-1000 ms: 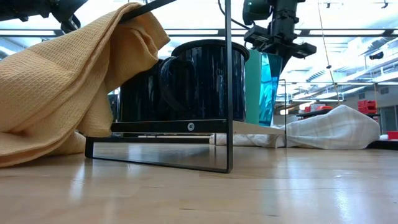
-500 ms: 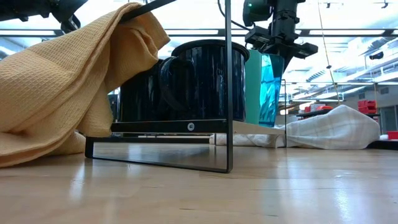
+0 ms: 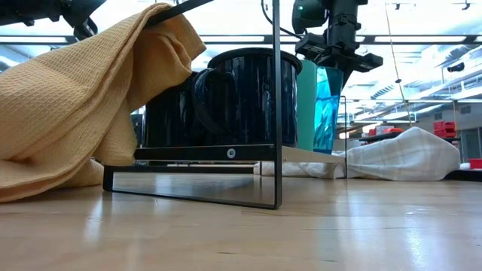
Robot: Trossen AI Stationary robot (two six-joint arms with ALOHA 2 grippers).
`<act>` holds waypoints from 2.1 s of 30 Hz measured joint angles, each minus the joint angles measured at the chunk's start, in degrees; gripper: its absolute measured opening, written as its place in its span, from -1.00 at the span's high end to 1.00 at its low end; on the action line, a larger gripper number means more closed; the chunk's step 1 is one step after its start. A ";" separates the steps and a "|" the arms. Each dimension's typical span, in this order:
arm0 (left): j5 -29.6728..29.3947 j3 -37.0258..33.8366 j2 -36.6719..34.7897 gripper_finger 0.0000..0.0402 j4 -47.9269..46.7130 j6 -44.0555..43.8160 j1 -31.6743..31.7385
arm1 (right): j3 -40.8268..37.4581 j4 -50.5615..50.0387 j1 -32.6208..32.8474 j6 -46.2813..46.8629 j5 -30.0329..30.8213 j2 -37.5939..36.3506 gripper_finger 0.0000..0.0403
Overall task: Stack small to large cups/mugs on shelf
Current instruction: Put the blue cup on the shelf
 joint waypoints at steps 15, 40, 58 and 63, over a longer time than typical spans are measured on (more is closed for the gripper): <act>-0.02 0.00 0.00 0.45 0.35 -0.10 -0.01 | 0.00 1.08 0.04 -0.28 0.17 0.09 0.98; -0.02 0.00 -0.02 0.45 0.33 -0.02 -0.01 | -0.04 3.70 0.53 -1.96 -0.71 0.15 0.77; -0.01 0.00 0.00 0.45 0.28 -0.02 0.00 | -0.04 4.50 0.55 -2.69 -0.90 0.15 0.40; -0.02 0.00 -0.01 0.45 0.28 -0.04 0.02 | 0.27 4.83 0.54 -2.69 -0.92 0.15 0.34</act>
